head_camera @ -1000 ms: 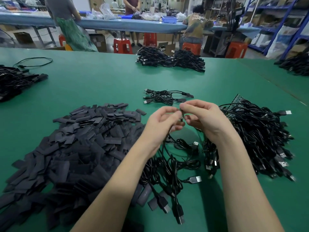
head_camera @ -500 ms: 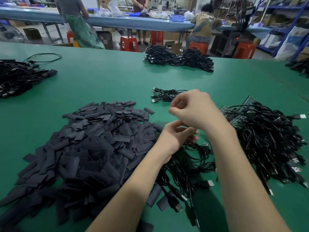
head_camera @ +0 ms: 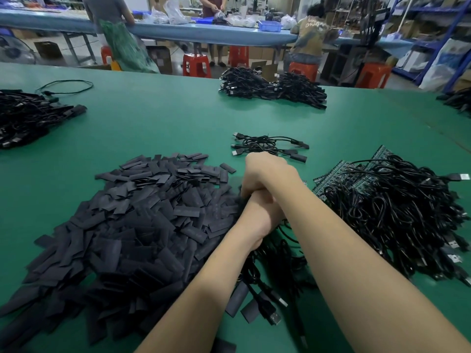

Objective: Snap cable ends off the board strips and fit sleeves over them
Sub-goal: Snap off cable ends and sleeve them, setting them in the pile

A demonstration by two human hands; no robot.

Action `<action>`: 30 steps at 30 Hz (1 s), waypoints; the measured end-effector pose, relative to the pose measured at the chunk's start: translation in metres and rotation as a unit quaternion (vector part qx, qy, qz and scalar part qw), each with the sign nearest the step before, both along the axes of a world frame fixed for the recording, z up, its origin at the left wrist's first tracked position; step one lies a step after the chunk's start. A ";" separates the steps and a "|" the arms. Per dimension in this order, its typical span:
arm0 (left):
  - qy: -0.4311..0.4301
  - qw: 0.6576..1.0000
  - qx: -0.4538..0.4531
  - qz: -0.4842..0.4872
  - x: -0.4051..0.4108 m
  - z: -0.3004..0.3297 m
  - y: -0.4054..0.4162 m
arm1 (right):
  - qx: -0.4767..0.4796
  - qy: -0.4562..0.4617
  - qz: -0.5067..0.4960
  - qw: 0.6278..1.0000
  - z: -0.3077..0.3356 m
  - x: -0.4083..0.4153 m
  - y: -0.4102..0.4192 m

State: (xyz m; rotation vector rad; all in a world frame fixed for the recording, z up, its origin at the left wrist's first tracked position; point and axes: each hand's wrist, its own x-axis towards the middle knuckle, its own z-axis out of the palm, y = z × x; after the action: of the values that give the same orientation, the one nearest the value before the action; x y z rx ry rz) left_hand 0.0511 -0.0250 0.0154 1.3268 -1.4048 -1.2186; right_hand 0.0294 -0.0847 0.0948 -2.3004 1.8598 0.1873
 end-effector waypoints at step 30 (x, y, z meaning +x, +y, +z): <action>0.437 0.888 0.098 -0.109 0.017 0.013 0.004 | 0.016 -0.776 -0.060 0.627 -0.002 -0.127 0.048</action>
State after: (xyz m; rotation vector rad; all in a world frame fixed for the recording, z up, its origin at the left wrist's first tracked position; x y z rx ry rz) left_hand 0.0682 -0.0214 0.0286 0.5706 -0.7830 -1.8348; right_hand -0.0975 -0.0367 0.0932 -1.1681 0.8690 -1.3115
